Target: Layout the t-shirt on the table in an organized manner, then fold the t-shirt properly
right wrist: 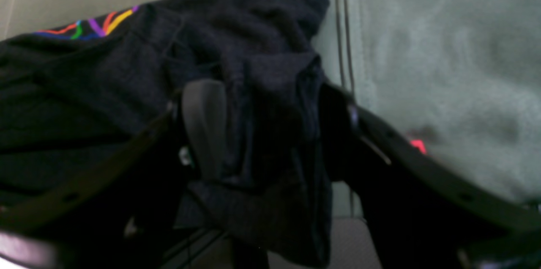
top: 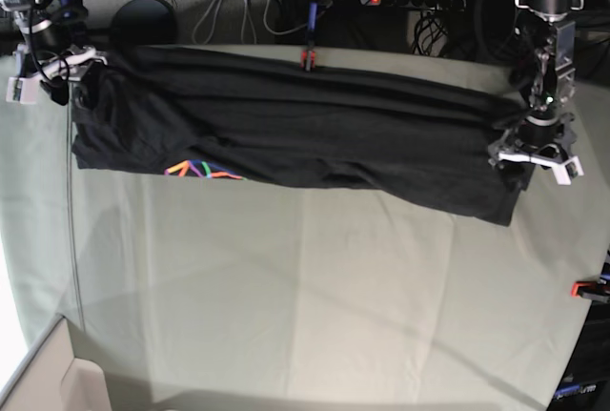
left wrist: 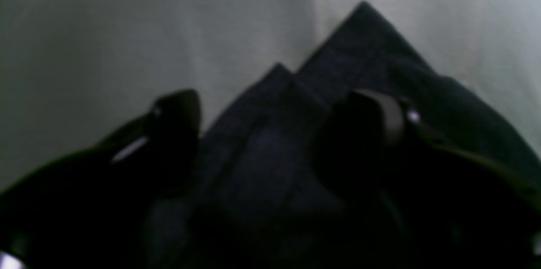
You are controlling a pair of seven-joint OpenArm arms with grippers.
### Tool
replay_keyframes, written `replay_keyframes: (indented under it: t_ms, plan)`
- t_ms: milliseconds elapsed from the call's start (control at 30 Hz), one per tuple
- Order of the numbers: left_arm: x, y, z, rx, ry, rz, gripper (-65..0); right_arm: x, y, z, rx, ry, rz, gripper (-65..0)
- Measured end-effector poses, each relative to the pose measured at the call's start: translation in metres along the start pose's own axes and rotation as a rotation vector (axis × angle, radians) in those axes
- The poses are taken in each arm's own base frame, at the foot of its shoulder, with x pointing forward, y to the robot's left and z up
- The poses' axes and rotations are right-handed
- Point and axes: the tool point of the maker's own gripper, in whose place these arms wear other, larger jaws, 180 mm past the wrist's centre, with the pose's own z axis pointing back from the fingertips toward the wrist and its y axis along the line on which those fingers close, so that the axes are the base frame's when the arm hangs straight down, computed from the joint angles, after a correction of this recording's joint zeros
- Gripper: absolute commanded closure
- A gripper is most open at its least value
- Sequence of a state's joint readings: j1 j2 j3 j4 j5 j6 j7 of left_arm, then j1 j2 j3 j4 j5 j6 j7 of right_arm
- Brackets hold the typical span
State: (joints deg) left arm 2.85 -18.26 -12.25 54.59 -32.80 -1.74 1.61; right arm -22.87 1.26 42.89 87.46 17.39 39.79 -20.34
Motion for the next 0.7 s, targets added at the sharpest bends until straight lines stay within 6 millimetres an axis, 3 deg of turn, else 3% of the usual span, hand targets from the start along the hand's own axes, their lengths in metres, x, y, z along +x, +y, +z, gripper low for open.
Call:
replay_keyframes:
  t_ms: [133, 233, 400, 567, 700]
  plan:
    - [-0.004, 0.009, -0.001, 0.019, 0.005, 0.002, -15.4, 0.000, 0.000, 0.000, 0.000, 0.000, 0.000, -35.2]
    - [-0.003, 0.005, -0.001, 0.009, 0.003, 0.015, -5.2, 0.000, 0.000, 0.000, 0.000, 0.000, 0.000, -35.2]
    - [0.000, -0.001, 0.000, -0.015, 0.011, 0.013, -3.6, 0.000, 0.000, 0.000, 0.000, 0.000, 0.000, -35.2]
    - [0.010, -0.037, 0.020, -0.151, -0.010, -0.020, -3.6, 0.000, 0.000, 0.000, 0.001, 0.000, 0.000, -35.2]
    - [0.027, -0.053, 0.033, -0.199, -0.065, -0.035, -3.5, 0.000, 0.000, 0.000, 0.001, 0.000, 0.001, -35.2]
